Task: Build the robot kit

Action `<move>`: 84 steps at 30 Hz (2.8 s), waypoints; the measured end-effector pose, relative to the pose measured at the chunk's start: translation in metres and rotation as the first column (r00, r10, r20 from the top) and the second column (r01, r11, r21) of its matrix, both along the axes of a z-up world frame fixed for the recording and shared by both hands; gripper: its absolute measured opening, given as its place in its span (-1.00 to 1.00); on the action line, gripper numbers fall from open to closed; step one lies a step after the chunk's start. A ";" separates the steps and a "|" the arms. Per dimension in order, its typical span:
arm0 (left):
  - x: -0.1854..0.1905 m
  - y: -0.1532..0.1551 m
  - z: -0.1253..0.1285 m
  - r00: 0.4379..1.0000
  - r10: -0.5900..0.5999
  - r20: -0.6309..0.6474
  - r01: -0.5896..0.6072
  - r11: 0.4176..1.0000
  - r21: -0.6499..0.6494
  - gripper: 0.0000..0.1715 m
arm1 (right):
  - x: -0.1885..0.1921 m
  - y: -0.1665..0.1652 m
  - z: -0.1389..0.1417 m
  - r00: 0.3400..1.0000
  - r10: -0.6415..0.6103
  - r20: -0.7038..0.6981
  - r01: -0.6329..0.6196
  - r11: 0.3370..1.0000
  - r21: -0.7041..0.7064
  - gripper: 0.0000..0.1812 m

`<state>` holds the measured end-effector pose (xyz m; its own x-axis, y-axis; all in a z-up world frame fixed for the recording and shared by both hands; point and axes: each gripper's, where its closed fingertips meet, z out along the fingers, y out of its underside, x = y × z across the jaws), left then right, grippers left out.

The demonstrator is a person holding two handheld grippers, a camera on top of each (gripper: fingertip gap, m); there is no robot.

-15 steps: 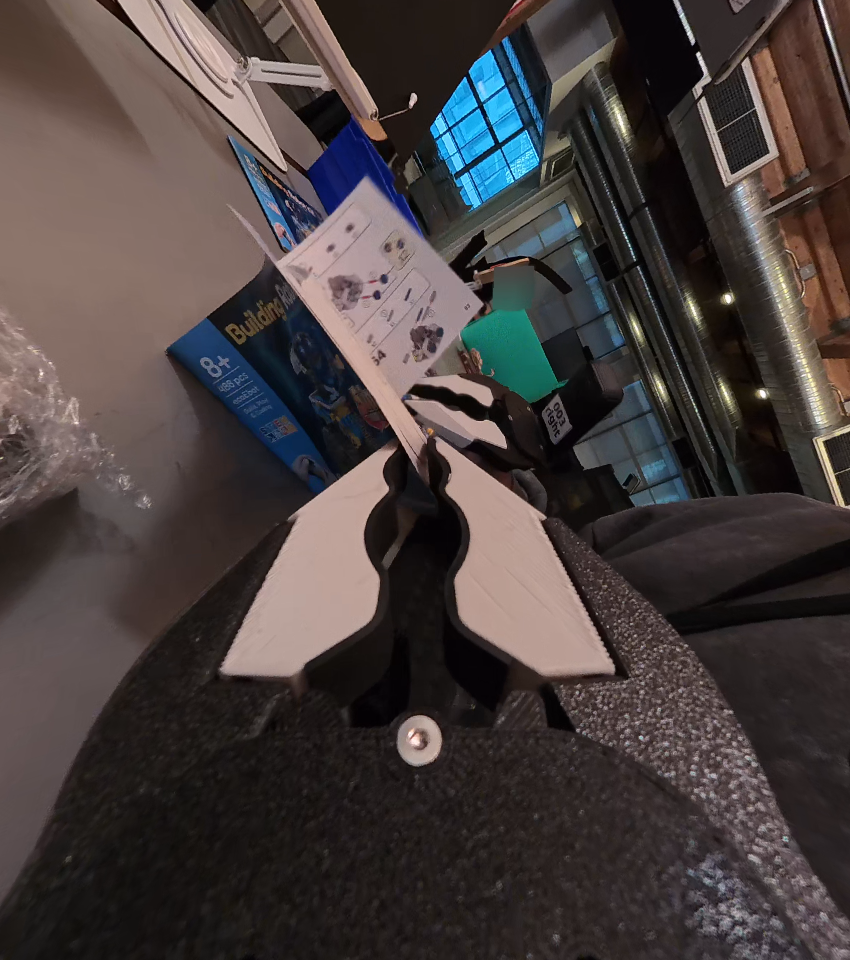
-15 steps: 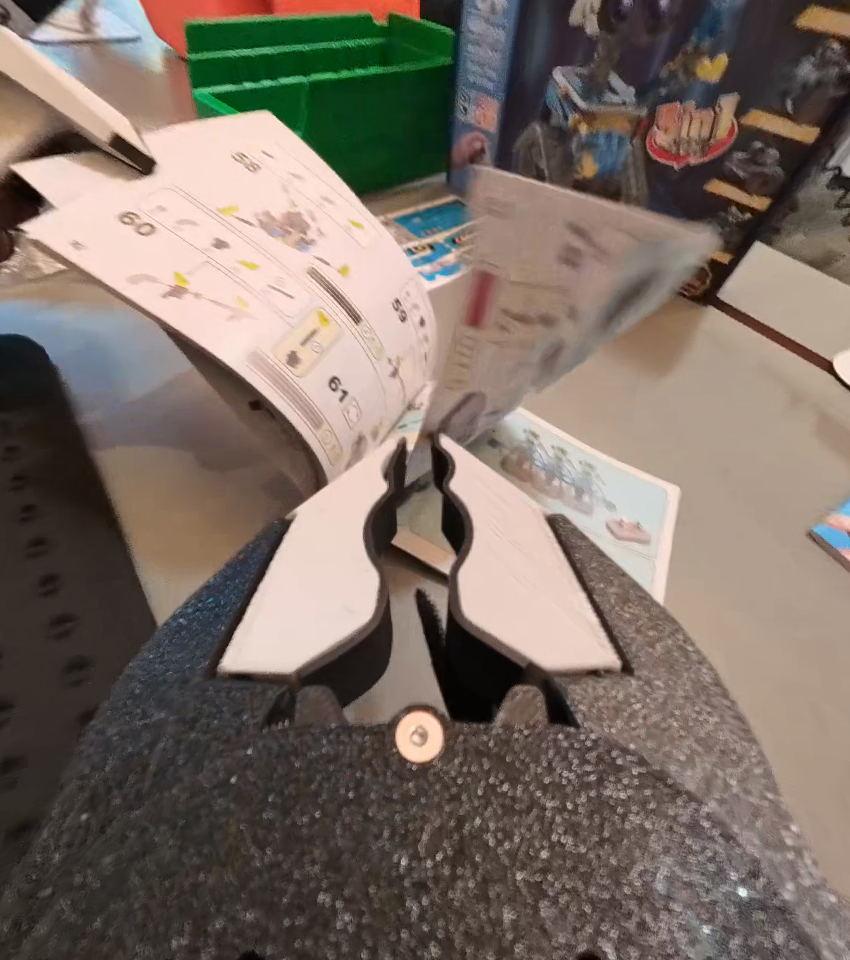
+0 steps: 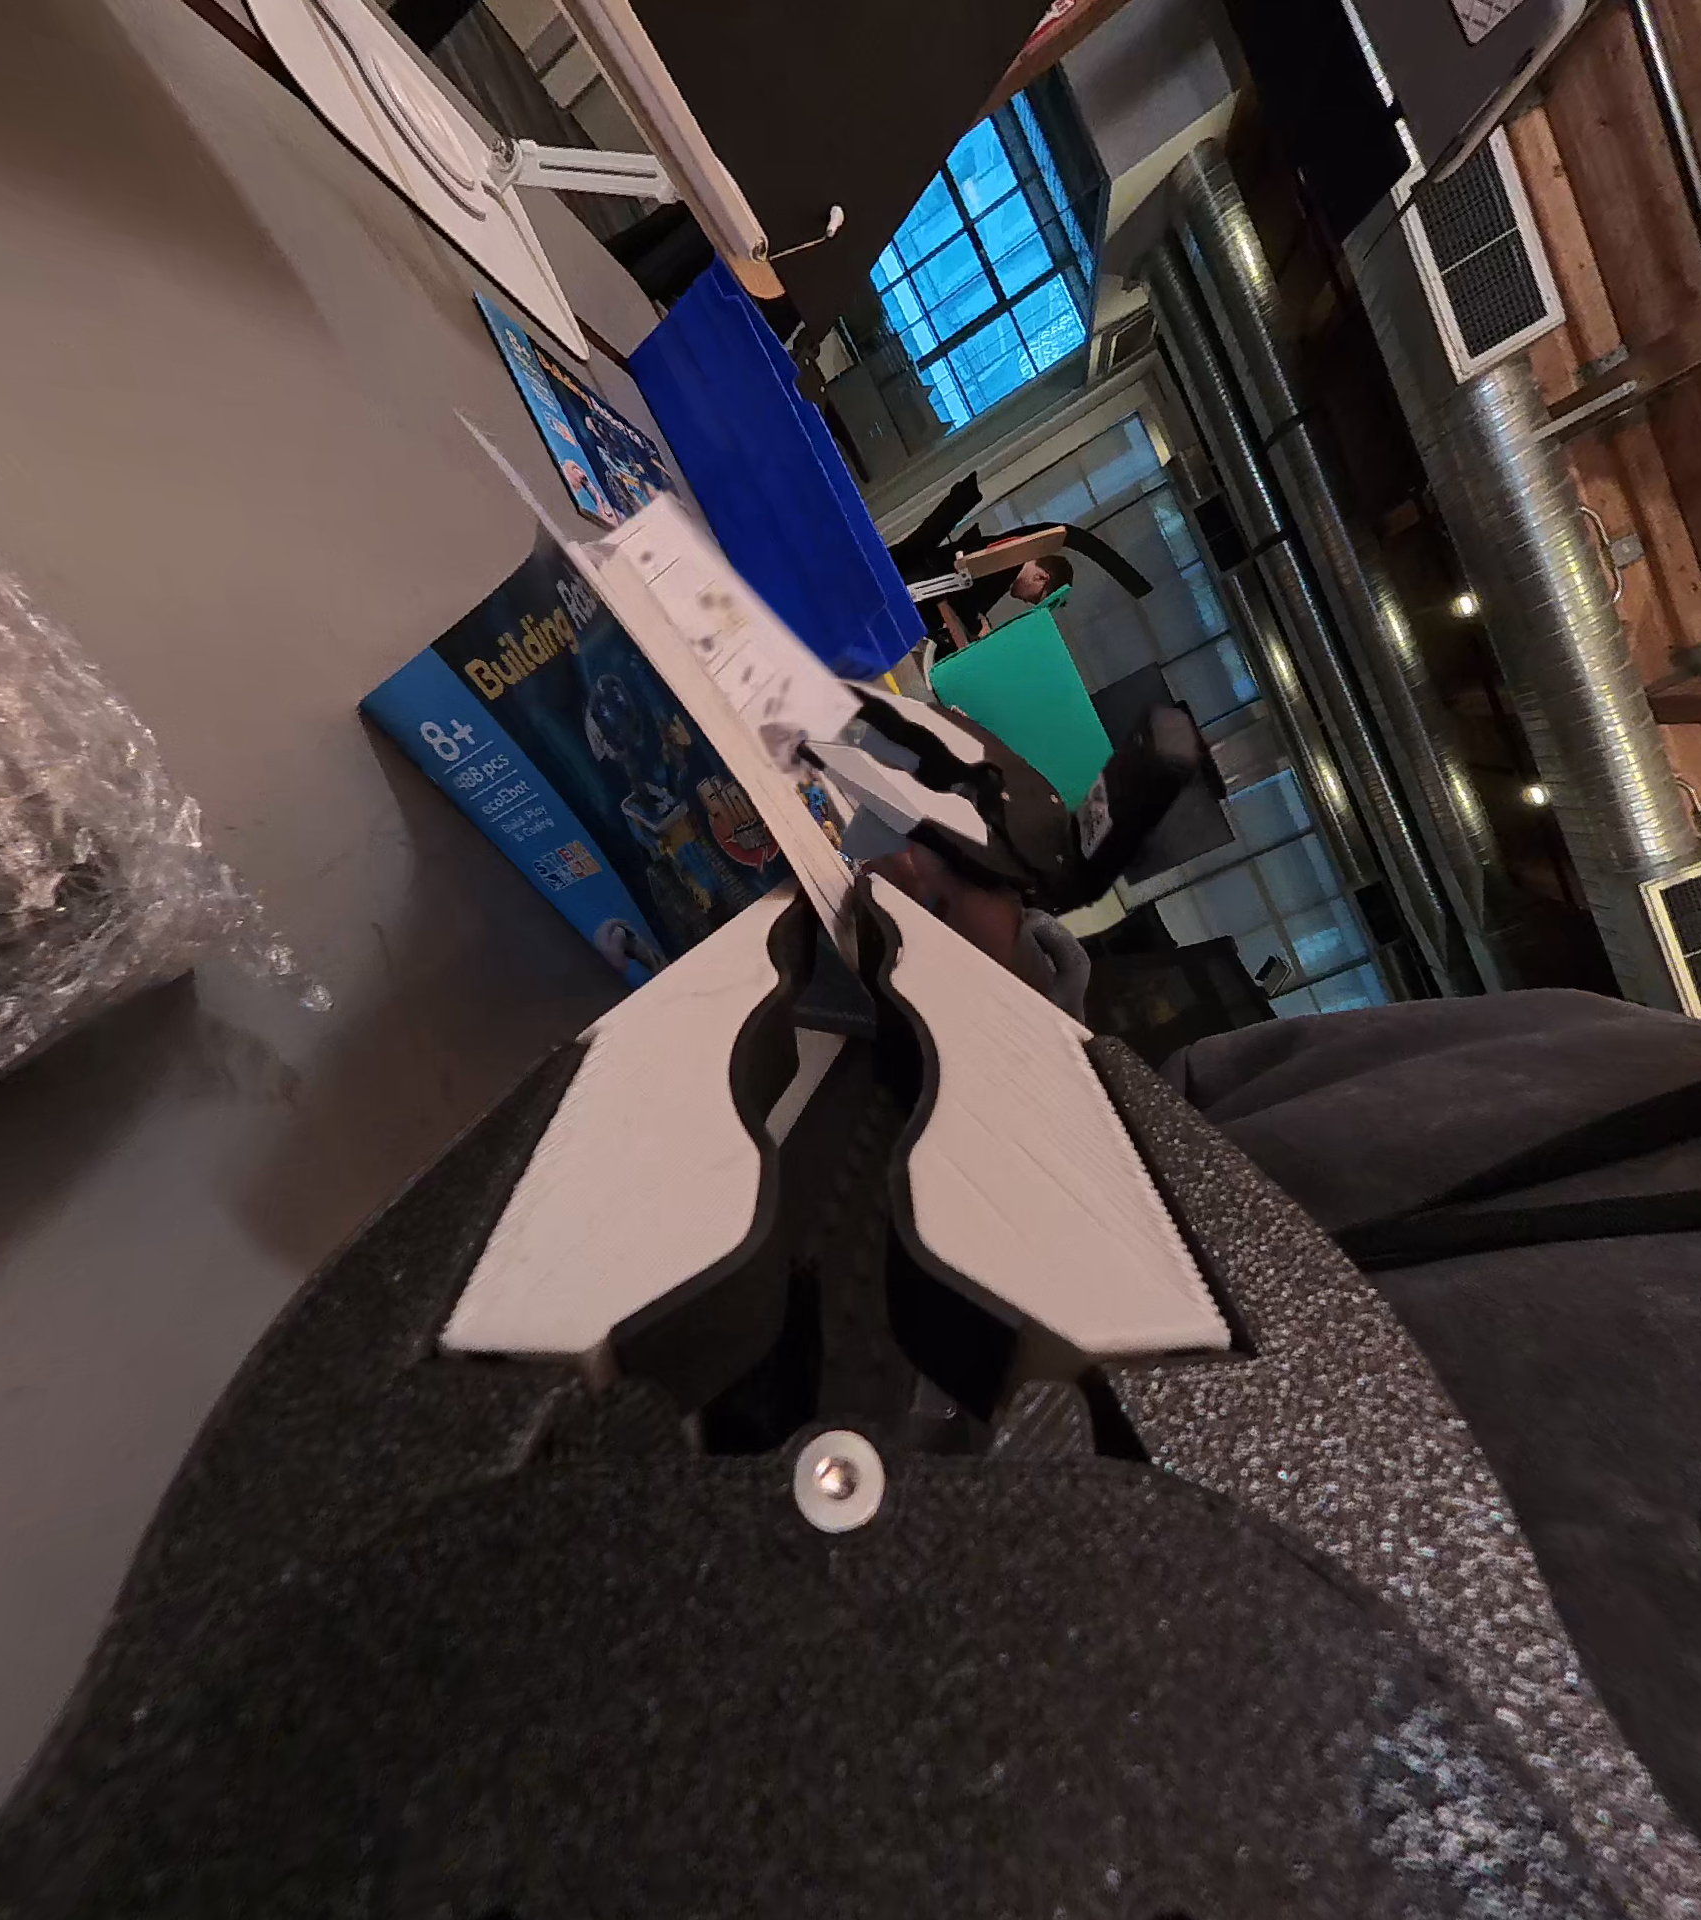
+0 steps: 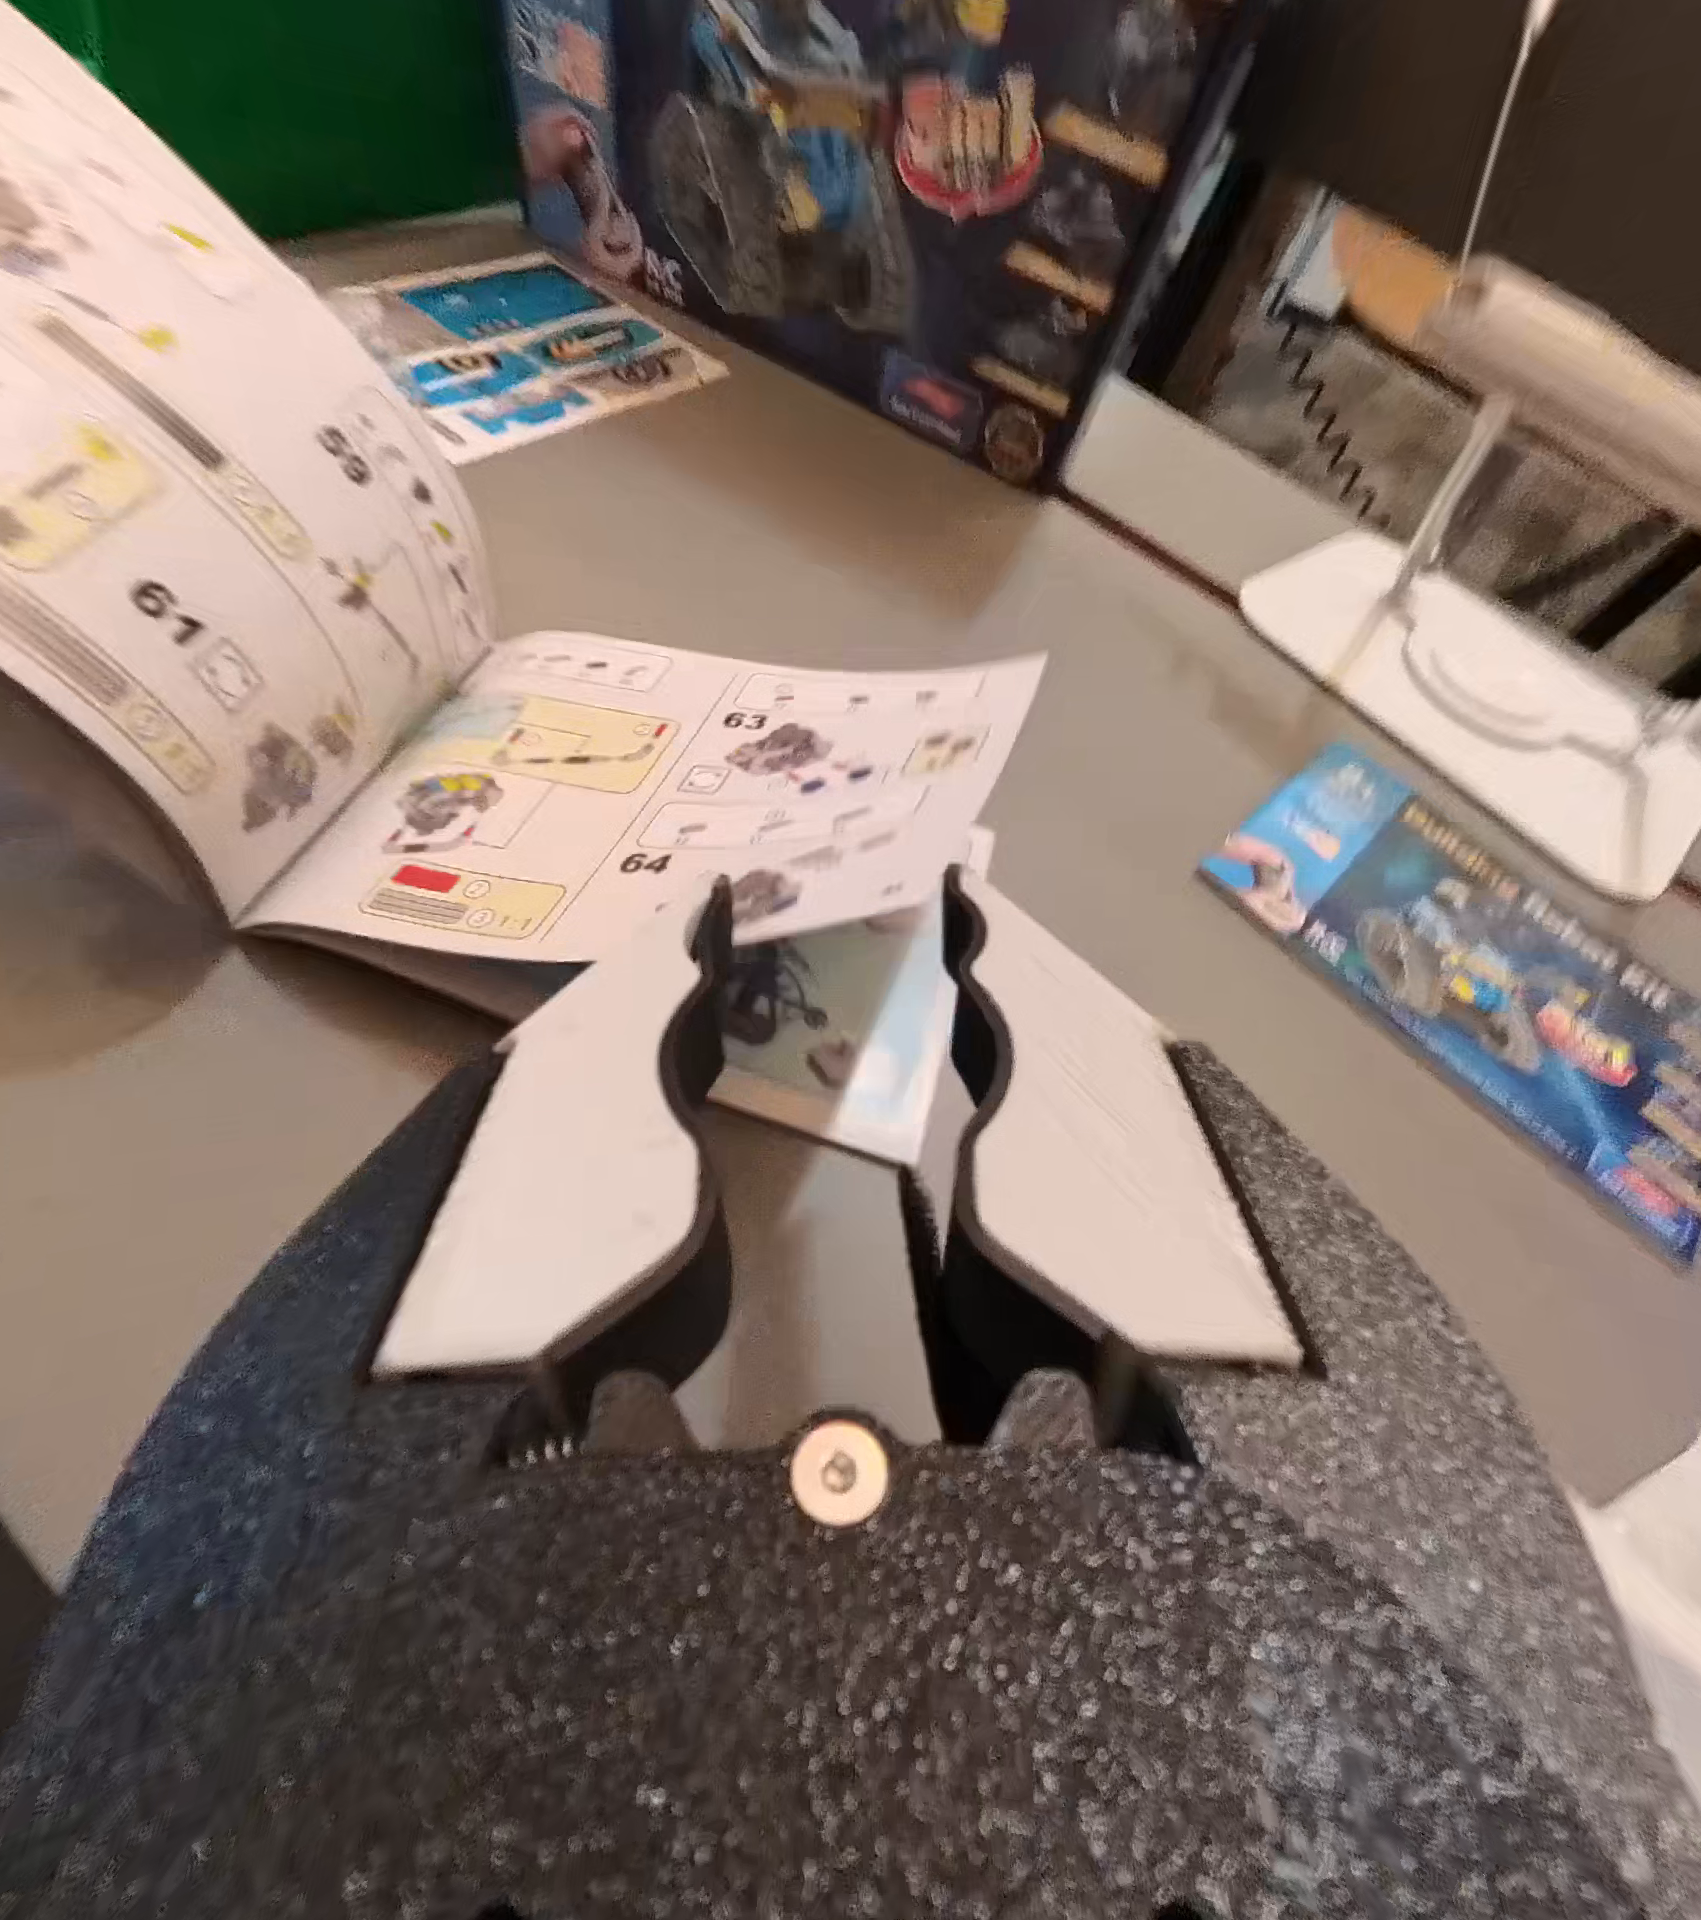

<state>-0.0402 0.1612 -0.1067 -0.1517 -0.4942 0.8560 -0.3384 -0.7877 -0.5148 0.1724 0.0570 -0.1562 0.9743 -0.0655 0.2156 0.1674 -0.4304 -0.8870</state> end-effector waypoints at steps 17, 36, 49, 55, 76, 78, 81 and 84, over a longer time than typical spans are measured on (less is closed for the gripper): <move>0.008 -0.003 0.005 0.999 -0.018 0.031 0.019 1.000 -0.018 -0.94 | 0.004 0.002 -0.044 0.969 -0.036 -0.246 0.004 0.991 -0.131 -0.54; 0.024 -0.015 0.015 0.997 -0.061 0.052 0.062 0.998 -0.018 -0.94 | 0.002 0.003 -0.048 0.982 -0.021 -0.189 -0.008 0.989 -0.148 -0.57; 0.027 -0.015 0.015 0.997 -0.067 0.046 0.068 0.998 -0.020 -0.94 | 0.003 0.003 -0.047 0.979 -0.023 -0.202 -0.005 0.990 -0.139 -0.59; 0.028 -0.015 0.014 0.997 -0.070 0.044 0.071 0.997 -0.018 -0.94 | 0.002 0.003 -0.047 0.980 -0.022 -0.197 -0.006 0.990 -0.144 -0.59; 0.023 -0.012 0.011 0.998 -0.057 0.029 0.058 0.998 -0.017 -0.94 | 0.002 0.002 -0.050 0.980 -0.027 -0.197 -0.004 0.988 -0.157 -0.58; 0.020 -0.009 0.008 0.999 -0.048 0.014 0.048 0.999 -0.013 -0.94 | 0.002 0.002 -0.050 0.980 -0.027 -0.199 -0.004 0.988 -0.156 -0.58; 0.014 -0.004 0.006 1.000 -0.027 0.011 0.028 0.999 -0.026 -0.94 | -0.018 0.006 -0.036 0.969 0.070 -0.237 -0.094 0.991 -0.092 -0.58; 0.013 -0.005 0.006 0.999 -0.028 0.022 0.028 0.999 -0.039 -0.94 | -0.096 0.007 0.004 0.864 0.413 -0.288 -0.403 0.910 0.097 -0.43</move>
